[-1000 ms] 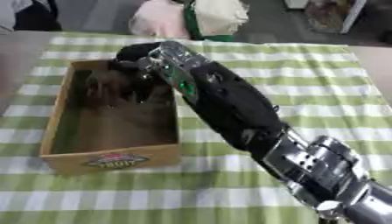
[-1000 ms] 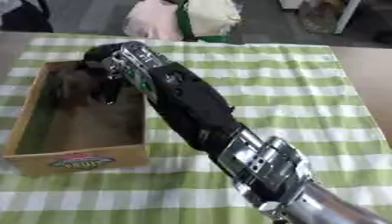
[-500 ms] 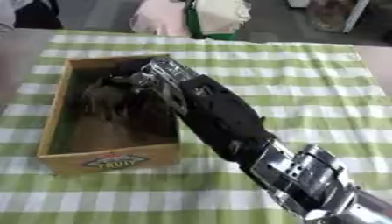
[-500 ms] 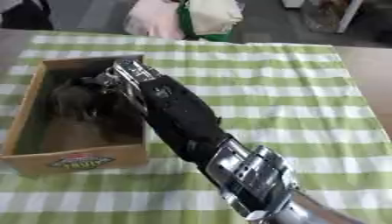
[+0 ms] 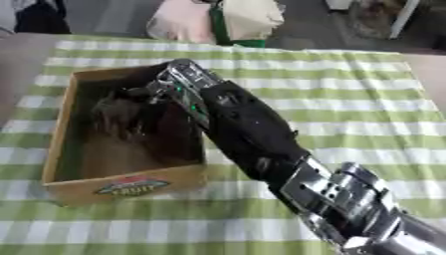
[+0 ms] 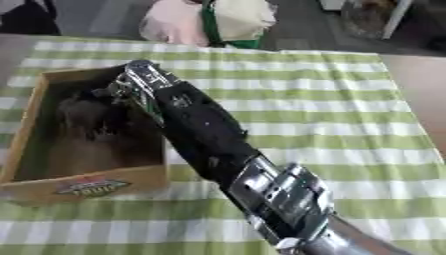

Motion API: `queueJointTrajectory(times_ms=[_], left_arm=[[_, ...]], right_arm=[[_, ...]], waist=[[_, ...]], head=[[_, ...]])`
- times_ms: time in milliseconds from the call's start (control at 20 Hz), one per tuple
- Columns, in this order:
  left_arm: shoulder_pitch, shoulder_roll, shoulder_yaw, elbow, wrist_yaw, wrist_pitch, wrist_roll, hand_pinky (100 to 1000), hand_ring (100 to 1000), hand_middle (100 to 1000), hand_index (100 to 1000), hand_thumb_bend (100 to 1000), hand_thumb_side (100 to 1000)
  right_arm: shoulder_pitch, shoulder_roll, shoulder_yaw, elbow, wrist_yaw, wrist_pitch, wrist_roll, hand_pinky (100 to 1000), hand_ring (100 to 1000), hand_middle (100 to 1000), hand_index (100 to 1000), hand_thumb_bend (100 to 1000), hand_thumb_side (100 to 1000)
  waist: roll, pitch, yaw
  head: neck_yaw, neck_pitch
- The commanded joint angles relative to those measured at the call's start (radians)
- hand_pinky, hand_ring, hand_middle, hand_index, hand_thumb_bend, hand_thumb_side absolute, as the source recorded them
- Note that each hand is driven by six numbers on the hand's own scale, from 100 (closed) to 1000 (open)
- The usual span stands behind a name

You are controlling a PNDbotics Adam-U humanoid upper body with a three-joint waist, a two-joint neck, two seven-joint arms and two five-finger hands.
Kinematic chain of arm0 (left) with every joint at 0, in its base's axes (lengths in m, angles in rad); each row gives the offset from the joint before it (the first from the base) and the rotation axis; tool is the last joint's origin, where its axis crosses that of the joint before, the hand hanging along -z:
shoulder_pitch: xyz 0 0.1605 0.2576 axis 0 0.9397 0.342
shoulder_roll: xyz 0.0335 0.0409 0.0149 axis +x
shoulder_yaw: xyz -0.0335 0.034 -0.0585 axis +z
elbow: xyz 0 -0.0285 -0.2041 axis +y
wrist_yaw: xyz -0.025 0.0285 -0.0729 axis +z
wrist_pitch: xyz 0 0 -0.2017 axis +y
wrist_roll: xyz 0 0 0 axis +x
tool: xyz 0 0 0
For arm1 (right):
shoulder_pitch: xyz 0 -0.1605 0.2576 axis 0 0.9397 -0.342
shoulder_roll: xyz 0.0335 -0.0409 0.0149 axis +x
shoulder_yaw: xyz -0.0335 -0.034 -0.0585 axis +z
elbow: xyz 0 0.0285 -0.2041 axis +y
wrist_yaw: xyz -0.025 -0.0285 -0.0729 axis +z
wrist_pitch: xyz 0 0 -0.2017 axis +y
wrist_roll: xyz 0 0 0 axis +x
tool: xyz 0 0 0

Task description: Pick up objects on the table and place them in the box.

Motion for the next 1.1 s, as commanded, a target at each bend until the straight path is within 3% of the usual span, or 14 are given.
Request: queueJointTrajectory(times_ms=[50, 250, 350, 600, 650, 700, 800, 1100], left_arm=[[-0.007, 0.007, -0.002, -0.017, 0.000, -0.001, -0.004, 423, 576, 624, 693, 343, 844], [-0.004, 0.007, -0.001, -0.017, -0.001, 0.000, -0.004, 423, 576, 624, 694, 345, 841], [-0.001, 0.007, -0.001, -0.017, -0.001, 0.000, -0.004, 423, 576, 624, 695, 345, 840], [0.004, 0.006, 0.000, -0.017, -0.002, 0.003, -0.003, 423, 576, 624, 696, 345, 830], [0.005, 0.006, 0.000, -0.017, -0.003, 0.003, -0.003, 424, 576, 624, 696, 345, 829], [0.006, 0.006, 0.000, -0.017, -0.003, 0.003, -0.003, 424, 576, 624, 697, 345, 829], [0.007, 0.006, 0.000, -0.017, -0.003, 0.003, -0.003, 424, 576, 624, 697, 347, 830], [0.011, 0.005, 0.001, -0.017, -0.003, 0.004, -0.003, 424, 576, 624, 696, 347, 829]], right_arm=[[-0.013, 0.007, -0.002, -0.004, -0.005, -0.022, 0.040, 974, 1000, 942, 1000, 468, 555], [-0.016, 0.004, 0.006, -0.015, -0.023, -0.038, 0.074, 991, 1000, 984, 1000, 498, 598], [-0.018, 0.003, 0.009, -0.023, -0.038, -0.036, 0.081, 995, 1000, 996, 1000, 471, 588], [-0.015, -0.001, 0.014, -0.036, -0.113, -0.033, 0.116, 993, 1000, 992, 1000, 247, 393], [-0.016, -0.003, 0.017, -0.040, -0.131, -0.032, 0.128, 994, 1000, 993, 1000, 243, 387], [-0.017, -0.007, 0.019, -0.047, -0.144, -0.028, 0.136, 992, 1000, 992, 1000, 334, 424], [-0.019, -0.014, 0.022, -0.059, -0.166, -0.018, 0.143, 991, 1000, 991, 1000, 408, 455], [-0.037, -0.046, 0.020, -0.128, -0.237, 0.013, 0.124, 978, 1000, 979, 1000, 412, 504]], waist=[[0.006, -0.018, 0.001], [0.008, -0.027, -0.004], [0.009, -0.032, -0.008], [0.013, -0.043, -0.017], [0.014, -0.045, -0.019], [0.014, -0.047, -0.020], [0.015, -0.049, -0.021], [0.019, -0.055, -0.025]], head=[[0.003, -0.008], [0.006, -0.004], [0.009, -0.002], [0.014, 0.002], [0.016, 0.003], [0.016, 0.003], [0.017, 0.002], [0.020, 0.005]])
